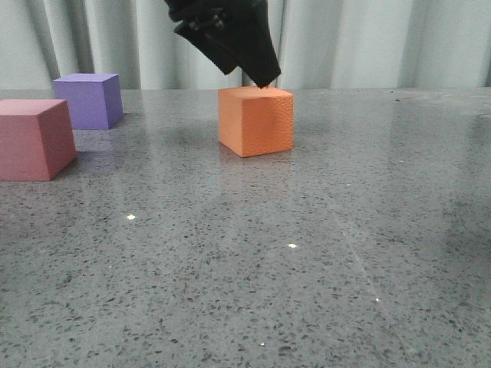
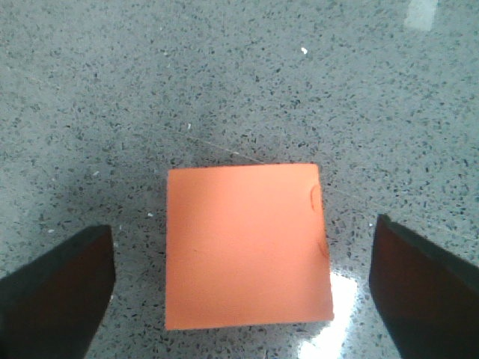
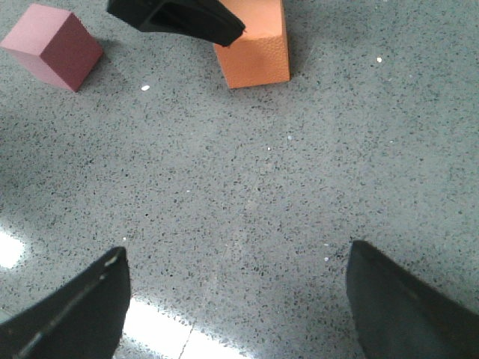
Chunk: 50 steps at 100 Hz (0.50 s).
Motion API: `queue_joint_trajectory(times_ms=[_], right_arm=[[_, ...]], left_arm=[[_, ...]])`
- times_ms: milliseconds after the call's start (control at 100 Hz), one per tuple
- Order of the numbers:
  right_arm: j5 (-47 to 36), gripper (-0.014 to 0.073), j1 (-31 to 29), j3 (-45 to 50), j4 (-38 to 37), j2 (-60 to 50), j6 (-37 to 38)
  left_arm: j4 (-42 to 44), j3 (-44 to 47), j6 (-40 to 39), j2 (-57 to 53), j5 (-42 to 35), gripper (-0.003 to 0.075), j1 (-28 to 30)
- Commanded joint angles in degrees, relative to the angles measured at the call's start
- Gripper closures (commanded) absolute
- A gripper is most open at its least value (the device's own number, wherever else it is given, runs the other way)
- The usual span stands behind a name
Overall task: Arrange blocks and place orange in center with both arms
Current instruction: 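Lower the left gripper onto the orange cube and grasp it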
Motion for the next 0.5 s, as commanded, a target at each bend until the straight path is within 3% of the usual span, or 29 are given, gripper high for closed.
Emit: queue_joint_trajectory(times_ms=[0,490], right_arm=[[-3.8,0.0002,0.0,-1.4,0.5,-0.7,-0.5],[-4.1,0.0002,0.0,-1.4,0.5,-0.7,-0.5]], left_arm=[[-2.6,-2.0,-0.2,-2.2,-2.5,0.006,-0.5],[-3.3,-2.0,-0.3,1.5,-3.9,0.006,-0.5]])
